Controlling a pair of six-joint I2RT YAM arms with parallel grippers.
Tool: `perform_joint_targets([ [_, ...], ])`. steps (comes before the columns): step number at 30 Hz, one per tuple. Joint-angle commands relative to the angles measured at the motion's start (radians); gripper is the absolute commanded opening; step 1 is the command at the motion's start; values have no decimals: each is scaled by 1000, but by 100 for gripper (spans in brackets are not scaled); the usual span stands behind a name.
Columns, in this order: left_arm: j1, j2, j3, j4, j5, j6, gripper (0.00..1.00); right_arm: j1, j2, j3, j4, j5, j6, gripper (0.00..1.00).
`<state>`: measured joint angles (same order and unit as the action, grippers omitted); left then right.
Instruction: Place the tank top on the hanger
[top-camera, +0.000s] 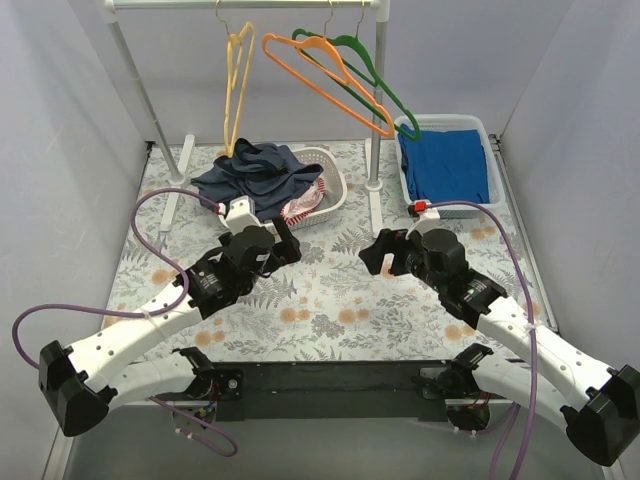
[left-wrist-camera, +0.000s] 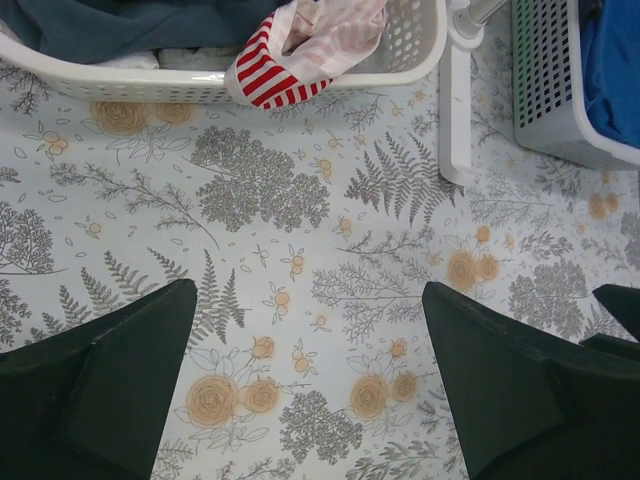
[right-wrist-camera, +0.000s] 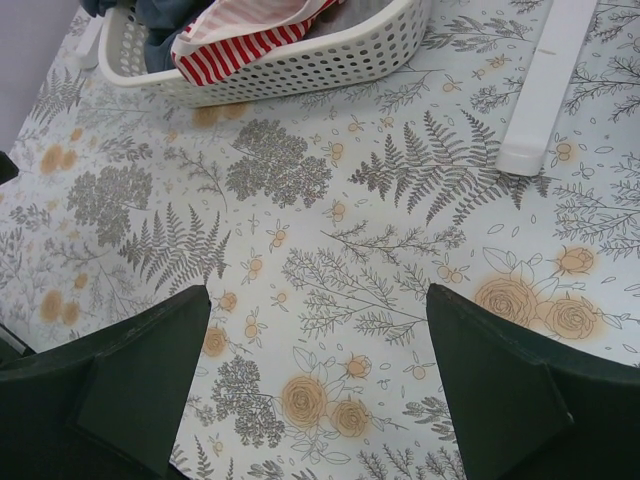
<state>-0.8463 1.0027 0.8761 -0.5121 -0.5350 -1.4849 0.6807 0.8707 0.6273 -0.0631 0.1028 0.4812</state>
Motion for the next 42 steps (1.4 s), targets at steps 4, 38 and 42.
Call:
perform_joint_targets([
  [4, 27, 83, 98, 104, -179, -55, 98, -3, -6, -18, 54, 12, -21, 96],
  [38, 417, 698, 179, 854, -66, 310, 26, -3, 54, -58, 138, -46, -39, 96],
  [42, 417, 624, 149, 839, -37, 304, 0, -3, 57, -63, 134, -54, -41, 96],
])
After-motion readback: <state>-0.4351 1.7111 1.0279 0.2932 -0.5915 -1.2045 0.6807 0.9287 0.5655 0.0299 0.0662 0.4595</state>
